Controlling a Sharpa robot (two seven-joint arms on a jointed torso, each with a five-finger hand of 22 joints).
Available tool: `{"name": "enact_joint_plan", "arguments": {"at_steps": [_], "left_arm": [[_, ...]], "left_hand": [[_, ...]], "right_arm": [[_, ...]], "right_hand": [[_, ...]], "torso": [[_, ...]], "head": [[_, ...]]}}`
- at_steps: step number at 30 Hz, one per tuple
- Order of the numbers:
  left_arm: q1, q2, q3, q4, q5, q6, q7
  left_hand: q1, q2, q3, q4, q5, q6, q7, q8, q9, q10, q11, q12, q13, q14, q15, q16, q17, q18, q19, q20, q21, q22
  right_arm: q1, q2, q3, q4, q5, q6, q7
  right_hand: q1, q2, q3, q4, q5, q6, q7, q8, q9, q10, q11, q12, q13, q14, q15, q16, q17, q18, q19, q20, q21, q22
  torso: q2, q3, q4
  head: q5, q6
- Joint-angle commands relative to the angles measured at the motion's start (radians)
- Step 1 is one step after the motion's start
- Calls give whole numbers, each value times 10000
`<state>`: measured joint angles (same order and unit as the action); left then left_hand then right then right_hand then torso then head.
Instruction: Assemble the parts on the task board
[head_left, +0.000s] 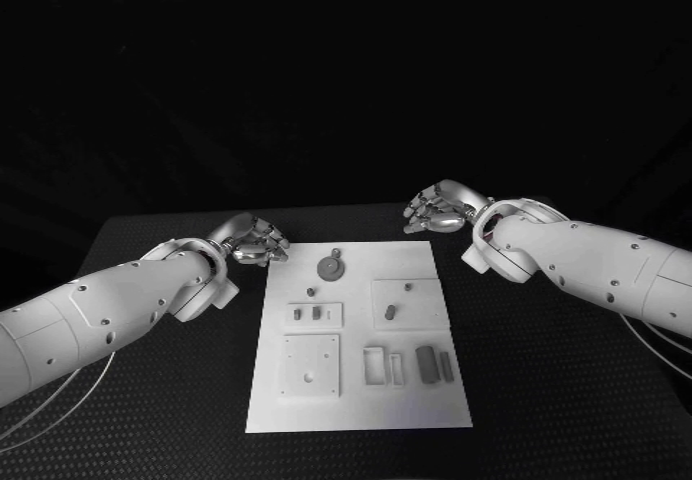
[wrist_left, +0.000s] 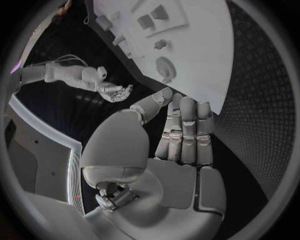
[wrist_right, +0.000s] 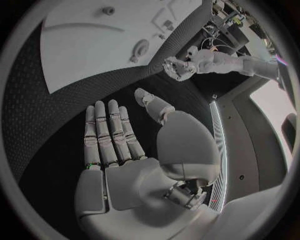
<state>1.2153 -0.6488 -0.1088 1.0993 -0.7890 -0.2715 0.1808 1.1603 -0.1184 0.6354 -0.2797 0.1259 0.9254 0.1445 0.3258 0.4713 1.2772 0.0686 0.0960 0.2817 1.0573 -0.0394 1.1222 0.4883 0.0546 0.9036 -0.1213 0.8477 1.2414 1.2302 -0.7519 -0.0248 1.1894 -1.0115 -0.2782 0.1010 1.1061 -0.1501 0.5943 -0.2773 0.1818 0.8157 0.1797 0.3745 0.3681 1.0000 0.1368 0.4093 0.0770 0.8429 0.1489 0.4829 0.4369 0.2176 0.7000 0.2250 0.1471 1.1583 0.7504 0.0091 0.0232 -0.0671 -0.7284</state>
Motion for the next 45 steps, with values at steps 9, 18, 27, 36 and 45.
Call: {"name": "enact_joint_plan", "arguments": {"at_steps": [9, 18, 27, 36, 45], "left_arm": [[12, -638, -1, 1108, 4090, 639, 1628], [3, -859, -8, 1599, 4723, 860, 1840], [-1, -938, -10, 1747, 5115, 925, 2019], [-1, -943, -10, 1754, 5474, 987, 2049], [-1, -946, -14, 1698, 5475, 1062, 2013]], "left_hand": [[-397, 80, -555, -60, -94, -131, 32, 81, 59, -160, 71, 154, 41, -140, 95, -746, -274, 83, -215, -48, -554, -190], [-611, 160, -854, -59, -427, -136, 30, 98, 73, -198, 77, 194, 47, -79, 105, -917, -300, 62, -193, -43, -692, -222], [-920, 180, -1430, -86, -665, -184, 50, 83, 71, -271, 92, 217, 42, -61, 114, -1030, -269, 57, -187, -41, -819, -214], [-1049, 190, -1675, -75, -659, -243, 77, 48, 54, -339, 115, 210, 27, -94, 136, -1098, -252, 51, -205, -24, -901, -212], [-1096, 217, -1739, -67, -658, -261, 85, 36, 47, -367, 125, 206, 21, -112, 146, -1122, -244, 49, -209, -16, -930, -209]], "right_arm": [[-278, -387, -96, 750, -4052, 606, -418], [-490, -683, -283, 1324, -5908, 530, -828], [-721, -832, -332, 1808, -6695, 371, -1111], [-804, -657, -481, 1719, -7130, 260, -1285], [-935, -370, -555, 1418, -7342, 170, -1369]], "right_hand": [[153, -286, 817, 235, -848, 481, -151, 127, -13, 906, -212, -591, 109, 1134, -480, 432, 309, 442, 1145, -77, 412, 255], [102, -636, 1097, 478, -1233, 746, -296, 203, 24, 1381, -308, -1011, 218, 2047, -880, 735, 614, 442, 2092, -421, 818, 425], [-38, -1009, 1028, 704, -1289, 808, -337, 210, 34, 1422, -283, -1247, 239, 2264, -969, 781, 743, 442, 2323, -521, 927, 491], [47, -1190, 1127, 864, -1319, 826, -351, 212, 43, 1465, -278, -1379, 264, 2324, -1004, 782, 834, 442, 2398, -564, 954, 521], [243, -1283, 1396, 1010, -1335, 843, -357, 243, 77, 1533, -284, -1498, 299, 2341, -1023, 779, 941, 442, 2439, -582, 954, 545]], "torso": [[-15, -14, 10], [8, -17, -19], [23, -5, -22], [19, -16, 3], [17, -4, 5]], "head": [[-129, 163], [-196, 187], [-214, 161], [-236, 116], [-153, 44]]}}
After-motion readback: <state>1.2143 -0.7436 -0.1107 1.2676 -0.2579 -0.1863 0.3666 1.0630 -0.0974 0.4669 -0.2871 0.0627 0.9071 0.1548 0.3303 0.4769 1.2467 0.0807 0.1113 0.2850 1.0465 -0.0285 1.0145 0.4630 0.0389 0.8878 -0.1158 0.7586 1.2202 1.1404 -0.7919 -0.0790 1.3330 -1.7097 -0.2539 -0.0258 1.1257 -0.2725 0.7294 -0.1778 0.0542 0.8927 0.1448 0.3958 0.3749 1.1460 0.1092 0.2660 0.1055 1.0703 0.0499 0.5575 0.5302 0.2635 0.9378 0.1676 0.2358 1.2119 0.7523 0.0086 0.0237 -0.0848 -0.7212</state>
